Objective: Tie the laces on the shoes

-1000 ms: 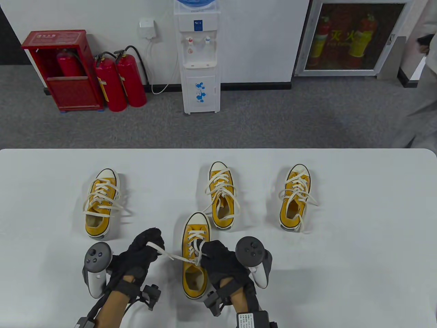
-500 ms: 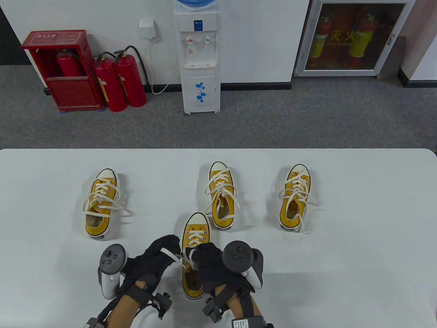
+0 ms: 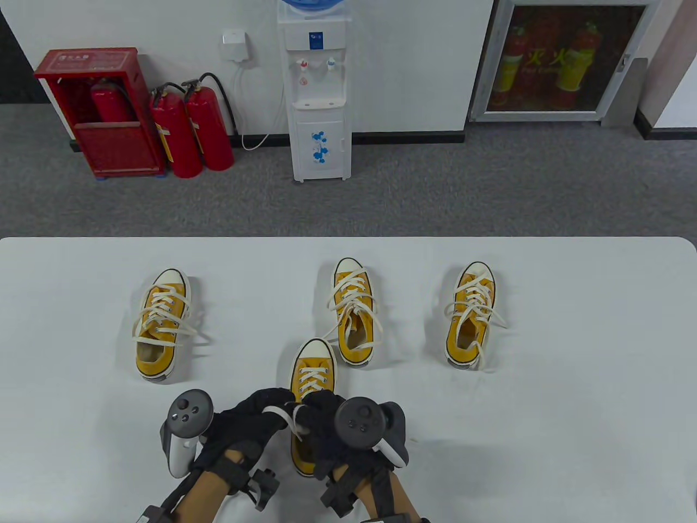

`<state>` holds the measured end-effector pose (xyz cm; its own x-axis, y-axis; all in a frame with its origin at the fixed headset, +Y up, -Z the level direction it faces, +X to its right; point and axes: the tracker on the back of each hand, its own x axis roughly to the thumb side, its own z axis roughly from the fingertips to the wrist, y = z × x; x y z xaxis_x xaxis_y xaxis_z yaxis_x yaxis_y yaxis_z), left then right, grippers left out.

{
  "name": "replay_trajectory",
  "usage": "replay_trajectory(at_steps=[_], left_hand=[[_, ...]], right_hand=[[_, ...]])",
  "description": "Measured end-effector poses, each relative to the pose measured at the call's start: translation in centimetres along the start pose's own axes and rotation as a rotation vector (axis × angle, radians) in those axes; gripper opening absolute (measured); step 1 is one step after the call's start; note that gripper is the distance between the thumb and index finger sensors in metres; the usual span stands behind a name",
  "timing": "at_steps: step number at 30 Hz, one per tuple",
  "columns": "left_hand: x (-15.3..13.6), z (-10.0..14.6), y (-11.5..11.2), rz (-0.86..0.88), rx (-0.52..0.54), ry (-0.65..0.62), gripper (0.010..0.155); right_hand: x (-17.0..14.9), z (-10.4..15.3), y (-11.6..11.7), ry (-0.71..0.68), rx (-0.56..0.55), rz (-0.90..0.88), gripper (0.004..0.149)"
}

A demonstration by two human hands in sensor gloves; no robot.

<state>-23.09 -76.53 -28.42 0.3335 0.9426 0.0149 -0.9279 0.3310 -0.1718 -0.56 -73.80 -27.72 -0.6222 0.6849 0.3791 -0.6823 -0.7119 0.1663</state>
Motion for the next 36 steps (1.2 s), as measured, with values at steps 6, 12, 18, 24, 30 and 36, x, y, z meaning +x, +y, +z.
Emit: replay_trajectory(at_steps=[6,12,18,24,30,36], left_hand=[[0.1,0.1,0.3,-0.002,0.060,-0.007,0.041],[-0.3,0.2,1.1,-0.057,0.111,0.014,0.039],[-0.8,0.1,2.3,-0.071,0.140,0.056,0.039],[-1.1,0.0,2.6,-0.078,0.124,0.082,0.039],[-1.2,-0.1,2.9,-0.058,0.126,0.094,0.039],[-1.4,0.0,3.2,-0.046,0.129,0.108,0.039]], right_hand=[[0.1,0.1,-0.1,-0.001,-0.006,0.003,0.048],[-0.6,0.0,-0.7,0.066,0.053,-0.080,0.049],[-2.3,-0.1,-1.6,0.138,0.080,-0.259,0.047],[-3.4,0.0,-2.4,0.178,0.050,-0.371,0.042],[-3.5,0.0,-2.4,0.193,0.050,-0.354,0.043],[-3.5,-0.1,-2.2,0.224,0.088,-0.298,0.043]])
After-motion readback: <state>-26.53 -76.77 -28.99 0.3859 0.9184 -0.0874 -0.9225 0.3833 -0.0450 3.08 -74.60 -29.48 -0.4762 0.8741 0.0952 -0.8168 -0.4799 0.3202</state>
